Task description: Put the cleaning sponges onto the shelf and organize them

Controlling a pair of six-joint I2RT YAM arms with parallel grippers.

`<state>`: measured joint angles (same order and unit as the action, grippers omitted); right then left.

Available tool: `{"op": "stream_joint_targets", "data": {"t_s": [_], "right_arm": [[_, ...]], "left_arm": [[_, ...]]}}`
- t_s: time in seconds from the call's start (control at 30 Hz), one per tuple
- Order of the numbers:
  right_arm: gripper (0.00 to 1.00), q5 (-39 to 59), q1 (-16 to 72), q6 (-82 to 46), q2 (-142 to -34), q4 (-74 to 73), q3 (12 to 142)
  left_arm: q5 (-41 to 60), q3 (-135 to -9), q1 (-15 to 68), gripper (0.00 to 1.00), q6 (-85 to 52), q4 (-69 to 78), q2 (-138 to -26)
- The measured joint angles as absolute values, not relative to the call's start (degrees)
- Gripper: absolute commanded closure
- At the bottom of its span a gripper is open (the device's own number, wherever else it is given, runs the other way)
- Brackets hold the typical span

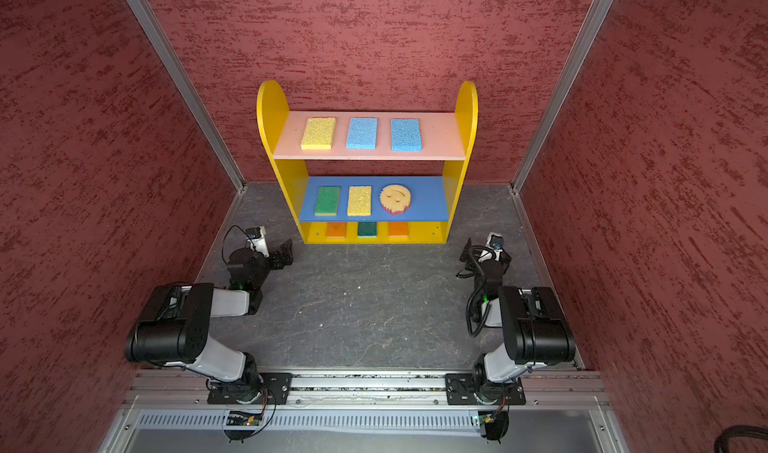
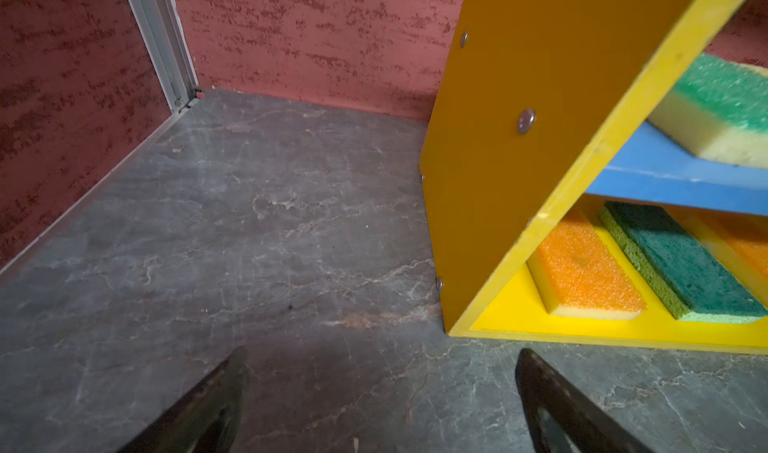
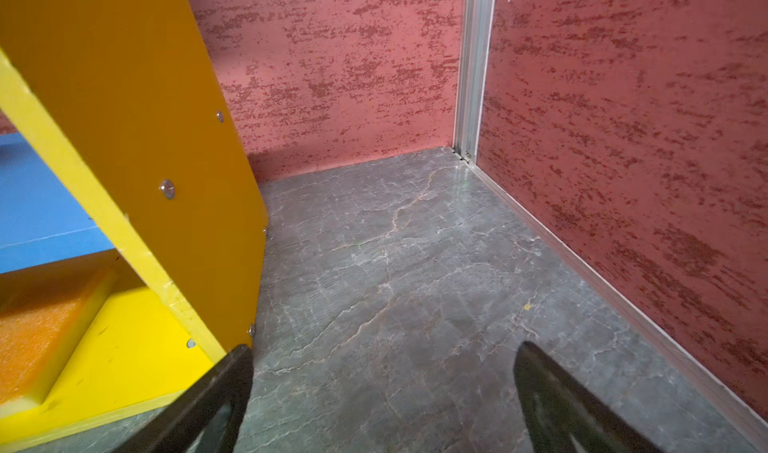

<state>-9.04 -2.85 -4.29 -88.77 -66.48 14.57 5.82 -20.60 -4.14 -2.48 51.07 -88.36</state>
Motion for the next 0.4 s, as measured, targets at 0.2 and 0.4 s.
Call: {"op": "stream_joint_targets", "data": {"t_s": [0.2,0.4], "right_arm": [[0.01,-3.11,-2.85,-2.22,-88.77,-66.3,14.68],[0.01,-0.34,-3.4,-1.89,-88.79,-65.45,15.68]], "left_arm": [[4.47,-20.62,-3.46,0.0,-1.98,51.03,-88.36],[2.87,-21.28,-1.8,0.01,-0.97,50.94,-88.36]]}}
